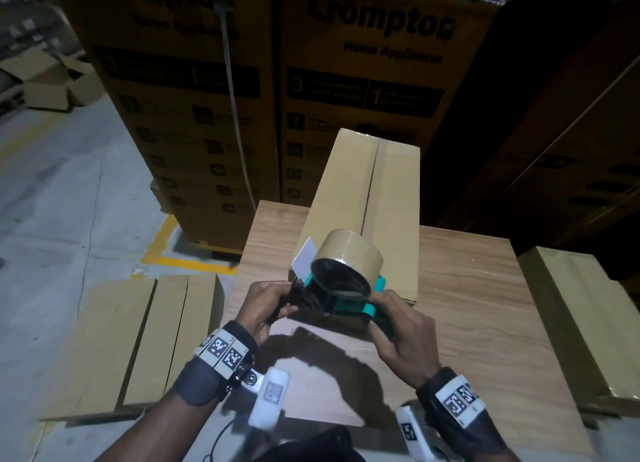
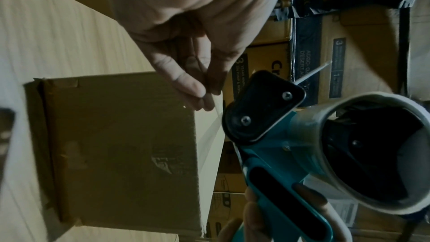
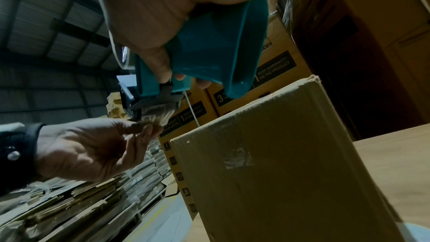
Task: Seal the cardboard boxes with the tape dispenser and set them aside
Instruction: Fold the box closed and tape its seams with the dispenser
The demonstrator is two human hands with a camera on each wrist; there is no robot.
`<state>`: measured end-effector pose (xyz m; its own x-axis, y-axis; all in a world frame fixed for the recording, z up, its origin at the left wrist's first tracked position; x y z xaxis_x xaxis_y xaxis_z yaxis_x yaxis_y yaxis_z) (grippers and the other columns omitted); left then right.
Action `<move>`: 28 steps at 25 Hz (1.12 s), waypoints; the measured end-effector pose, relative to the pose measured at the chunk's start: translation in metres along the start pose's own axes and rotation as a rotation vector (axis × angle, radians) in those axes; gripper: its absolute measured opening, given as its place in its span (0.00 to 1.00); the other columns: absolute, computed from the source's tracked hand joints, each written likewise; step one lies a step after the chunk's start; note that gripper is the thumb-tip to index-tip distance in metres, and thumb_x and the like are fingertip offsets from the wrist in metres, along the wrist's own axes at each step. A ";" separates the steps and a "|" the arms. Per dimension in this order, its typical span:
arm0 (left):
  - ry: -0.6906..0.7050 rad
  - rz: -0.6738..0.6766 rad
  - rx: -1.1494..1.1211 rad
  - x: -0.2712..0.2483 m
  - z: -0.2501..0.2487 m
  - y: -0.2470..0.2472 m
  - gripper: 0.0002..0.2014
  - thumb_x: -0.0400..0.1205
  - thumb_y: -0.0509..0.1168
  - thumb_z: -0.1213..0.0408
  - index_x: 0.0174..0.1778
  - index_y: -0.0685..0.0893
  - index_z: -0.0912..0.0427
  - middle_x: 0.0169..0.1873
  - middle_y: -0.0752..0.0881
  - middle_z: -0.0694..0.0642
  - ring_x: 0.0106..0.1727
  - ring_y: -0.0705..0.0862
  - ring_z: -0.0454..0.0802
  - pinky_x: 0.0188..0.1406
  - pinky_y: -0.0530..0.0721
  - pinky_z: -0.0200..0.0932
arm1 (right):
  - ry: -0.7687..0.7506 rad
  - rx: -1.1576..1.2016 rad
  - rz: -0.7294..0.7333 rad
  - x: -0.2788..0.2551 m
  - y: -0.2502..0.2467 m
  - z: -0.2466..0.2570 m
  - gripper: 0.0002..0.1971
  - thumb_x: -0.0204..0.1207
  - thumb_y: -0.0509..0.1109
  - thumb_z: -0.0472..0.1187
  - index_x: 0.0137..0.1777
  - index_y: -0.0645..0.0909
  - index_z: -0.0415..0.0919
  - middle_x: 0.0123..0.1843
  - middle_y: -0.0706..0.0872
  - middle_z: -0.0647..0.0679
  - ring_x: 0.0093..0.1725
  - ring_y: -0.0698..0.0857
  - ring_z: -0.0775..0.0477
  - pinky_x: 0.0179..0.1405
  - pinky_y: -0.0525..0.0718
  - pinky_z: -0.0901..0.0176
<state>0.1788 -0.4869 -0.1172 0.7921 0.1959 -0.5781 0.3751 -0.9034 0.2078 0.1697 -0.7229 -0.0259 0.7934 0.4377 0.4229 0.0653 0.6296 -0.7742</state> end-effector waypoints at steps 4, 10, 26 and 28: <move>-0.008 -0.127 -0.092 0.014 -0.012 -0.034 0.05 0.79 0.74 0.76 0.48 0.91 0.75 0.35 0.91 0.66 0.27 0.89 0.48 0.27 0.87 0.34 | 0.001 -0.020 0.009 0.003 -0.030 -0.028 0.25 0.71 0.72 0.38 0.68 0.77 0.58 0.53 0.86 0.59 0.41 0.85 0.54 0.32 0.88 0.48; 0.119 -0.143 -0.038 0.038 -0.031 -0.055 0.14 0.78 0.78 0.68 0.55 0.91 0.73 0.41 0.93 0.67 0.30 0.88 0.47 0.33 0.87 0.33 | 0.009 -0.089 -0.001 -0.001 -0.062 -0.056 0.24 0.70 0.76 0.38 0.64 0.78 0.58 0.51 0.84 0.64 0.40 0.84 0.56 0.30 0.88 0.50; 0.316 -0.385 0.075 0.033 -0.030 -0.051 0.10 0.77 0.81 0.57 0.38 0.92 0.59 0.32 0.93 0.56 0.28 0.87 0.44 0.35 0.88 0.37 | -0.030 -0.168 0.085 0.022 -0.031 -0.085 0.34 0.66 0.85 0.30 0.66 0.77 0.56 0.55 0.89 0.55 0.46 0.83 0.56 0.42 0.84 0.53; 0.317 -0.383 0.084 0.034 -0.030 -0.051 0.10 0.77 0.81 0.57 0.39 0.92 0.59 0.31 0.93 0.56 0.28 0.86 0.45 0.36 0.88 0.39 | -0.024 -0.165 0.082 0.020 -0.032 -0.086 0.33 0.66 0.85 0.30 0.65 0.77 0.56 0.55 0.89 0.56 0.46 0.79 0.60 0.42 0.83 0.56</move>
<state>0.2015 -0.4226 -0.1236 0.7177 0.6136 -0.3293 0.6374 -0.7692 -0.0440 0.2351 -0.7896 -0.0328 0.7855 0.4999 0.3648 0.1012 0.4779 -0.8726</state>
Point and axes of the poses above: each hand's wrist, its own x-axis towards the middle knuckle, its own y-axis out of the palm, z = x × y, the point moved 8 cm from there along x, towards the middle knuckle
